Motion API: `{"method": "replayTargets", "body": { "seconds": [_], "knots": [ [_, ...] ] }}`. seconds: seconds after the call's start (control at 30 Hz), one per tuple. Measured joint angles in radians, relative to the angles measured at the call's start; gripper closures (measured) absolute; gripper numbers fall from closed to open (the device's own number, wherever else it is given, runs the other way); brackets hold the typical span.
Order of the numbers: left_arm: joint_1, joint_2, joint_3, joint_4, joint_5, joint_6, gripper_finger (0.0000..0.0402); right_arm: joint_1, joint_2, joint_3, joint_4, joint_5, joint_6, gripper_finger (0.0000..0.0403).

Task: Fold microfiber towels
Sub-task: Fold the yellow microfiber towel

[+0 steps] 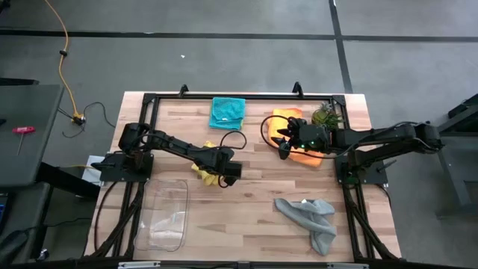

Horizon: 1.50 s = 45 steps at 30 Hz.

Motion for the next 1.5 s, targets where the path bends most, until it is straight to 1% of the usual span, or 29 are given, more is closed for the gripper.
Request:
{"method": "replayTargets", "body": {
  "seconds": [0.1,0.2,0.3,0.47,0.6,0.67,0.77,0.83,0.97,1.1,1.27,1.33,1.4,1.5],
  "knots": [
    [0.001,-0.034,-0.003,-0.007,0.005,0.024,0.0400,0.000,0.000,0.000,-0.002,0.000,0.000,0.0199],
    [0.006,-0.137,-0.001,-0.004,-0.039,0.060,0.0401,0.000,0.000,0.000,-0.005,0.000,0.000,0.0199],
    [0.029,-0.258,-0.001,-0.004,-0.092,0.144,0.0401,0.000,0.000,0.000,-0.005,0.000,0.000,0.0199],
    [0.095,-0.449,0.000,-0.009,-0.156,0.324,0.0401,0.000,0.000,0.000,-0.005,-0.009,0.000,0.0199],
    [0.157,-0.535,0.000,0.029,-0.188,0.574,0.0401,0.000,0.000,0.000,0.019,-0.093,-0.002,0.0199],
    [0.200,-0.556,0.000,0.069,-0.154,0.718,0.0401,0.000,0.000,0.000,0.038,-0.116,-0.007,0.0199],
    [0.252,-0.570,0.010,0.130,-0.029,0.897,0.0401,0.000,0.000,0.000,0.072,-0.130,-0.009,0.0199],
    [0.266,-0.570,0.058,0.135,0.043,0.975,0.0401,0.000,0.000,0.000,0.091,-0.132,-0.023,0.0199],
    [0.257,-0.572,0.181,0.137,0.059,1.072,0.0402,0.000,0.000,0.000,0.128,-0.132,-0.031,0.0199],
    [0.255,-0.574,0.266,0.169,0.058,1.088,0.0402,0.000,0.000,0.000,0.185,-0.133,-0.033,0.0199],
    [0.237,-0.590,0.259,0.199,0.167,1.028,0.0402,0.000,0.000,0.001,0.233,-0.134,-0.035,0.0199],
    [0.224,-0.590,0.230,0.197,0.199,0.978,0.0402,0.000,0.000,0.001,0.230,-0.135,-0.035,0.0199],
    [0.205,-0.588,0.181,0.207,0.204,0.939,0.0401,0.000,0.000,0.001,0.226,-0.137,-0.035,0.0199],
    [0.164,-0.589,0.057,0.299,0.189,0.838,0.0401,0.000,0.000,0.001,0.224,-0.152,-0.035,0.0199]
  ]
}}
